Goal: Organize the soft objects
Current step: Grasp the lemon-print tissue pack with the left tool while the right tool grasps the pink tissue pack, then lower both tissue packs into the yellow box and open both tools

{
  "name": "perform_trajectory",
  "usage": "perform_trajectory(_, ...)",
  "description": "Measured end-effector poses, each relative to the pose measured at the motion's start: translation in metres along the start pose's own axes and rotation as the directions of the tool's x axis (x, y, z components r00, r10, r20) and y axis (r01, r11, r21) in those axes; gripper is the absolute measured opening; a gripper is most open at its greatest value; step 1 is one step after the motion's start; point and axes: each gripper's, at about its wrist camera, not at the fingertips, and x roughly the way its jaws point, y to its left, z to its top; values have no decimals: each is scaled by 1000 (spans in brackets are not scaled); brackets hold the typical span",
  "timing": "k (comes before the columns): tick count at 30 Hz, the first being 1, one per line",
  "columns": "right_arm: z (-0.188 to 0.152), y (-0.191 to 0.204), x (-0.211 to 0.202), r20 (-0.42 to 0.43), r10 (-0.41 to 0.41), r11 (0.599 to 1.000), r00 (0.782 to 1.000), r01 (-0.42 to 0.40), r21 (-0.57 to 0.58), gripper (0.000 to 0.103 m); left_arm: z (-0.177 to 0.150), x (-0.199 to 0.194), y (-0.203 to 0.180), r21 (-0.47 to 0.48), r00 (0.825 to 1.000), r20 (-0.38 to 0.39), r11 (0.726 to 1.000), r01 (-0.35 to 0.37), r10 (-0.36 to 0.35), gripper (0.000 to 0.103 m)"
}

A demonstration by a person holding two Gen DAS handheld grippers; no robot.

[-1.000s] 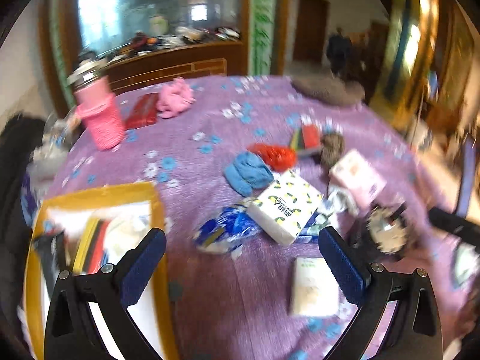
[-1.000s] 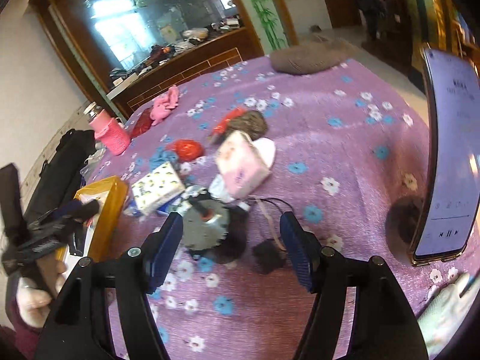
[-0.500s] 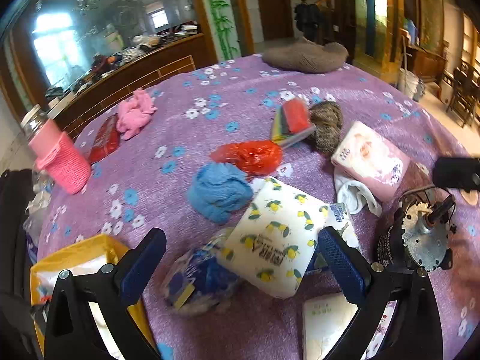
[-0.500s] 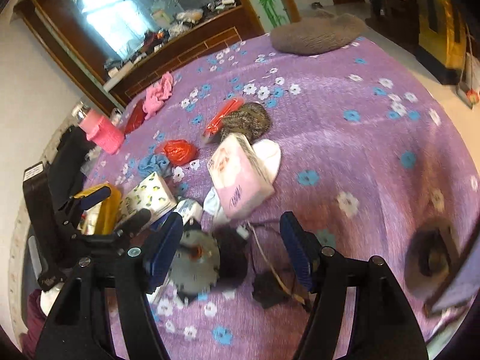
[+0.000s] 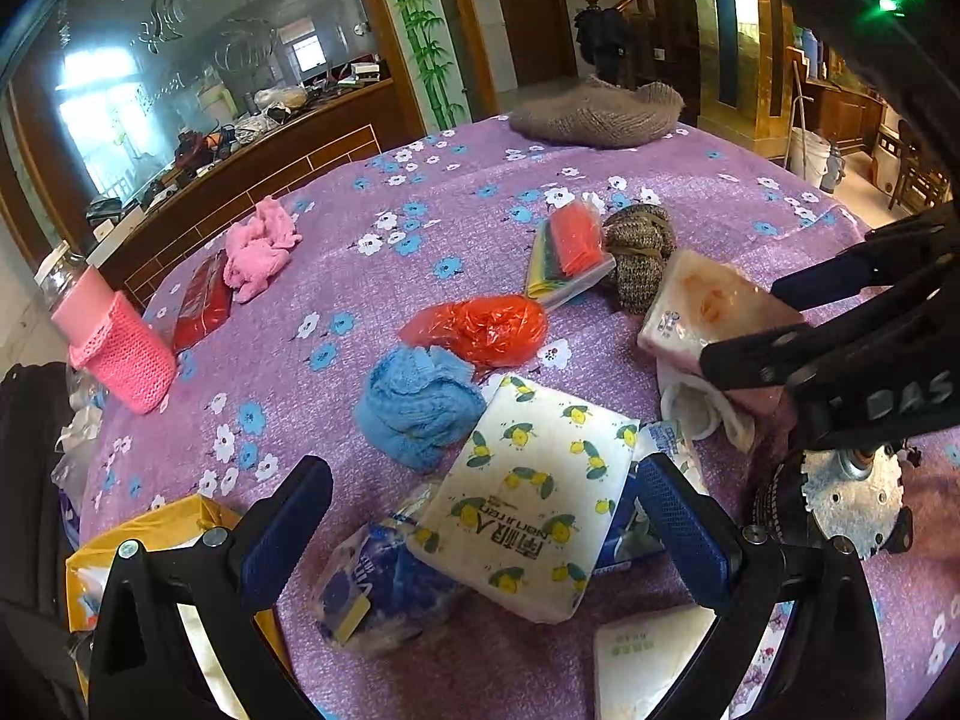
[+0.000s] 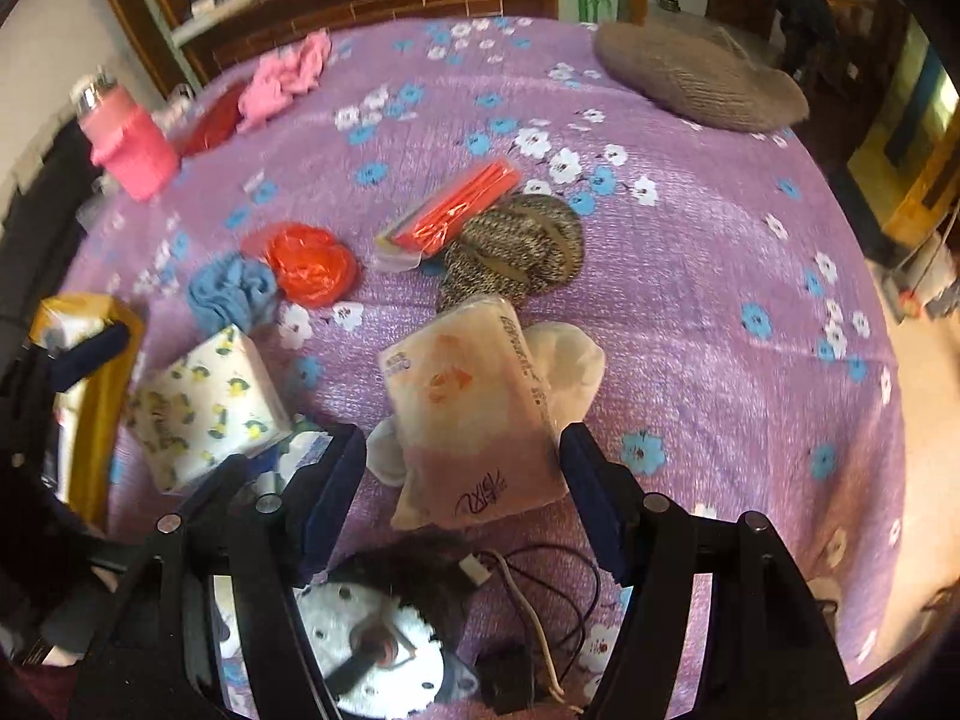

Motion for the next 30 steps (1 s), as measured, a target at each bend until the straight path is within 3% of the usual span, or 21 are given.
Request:
perform_trajectory(2, 2, 3, 5, -13, -29, 999, 999, 29, -16, 66, 0, -2, -2, 7, 1000, 8, 1000, -11, 11, 95)
perform_trajectory(6, 2, 3, 15, -43, -73, 997, 996, 72, -31, 66, 1, -3, 0, -10, 999, -16, 1000, 29, -29, 60)
perform_trajectory(9, 0, 4, 21, -55, -91, 995, 994, 87, -55, 60, 2, -6, 4, -40, 999, -15, 998, 38, -38, 55)
perform_trajectory(20, -10, -10, -39, 107, -69, 997, 992, 66, 28, 59, -13, -79, 34, -186, 991, 93, 976, 111, -95, 53)
perform_trajectory(25, -21, 3, -76, 175, -17, 1000, 984, 14, 17, 59, -43, -132, 58, -276, 979, 166, 948, 159, -116, 53)
perform_trajectory(30, -35, 23, -95, 196, 39, 999, 980, -39, -6, 59, -86, -174, 83, -349, 976, 196, 923, 159, -94, 53)
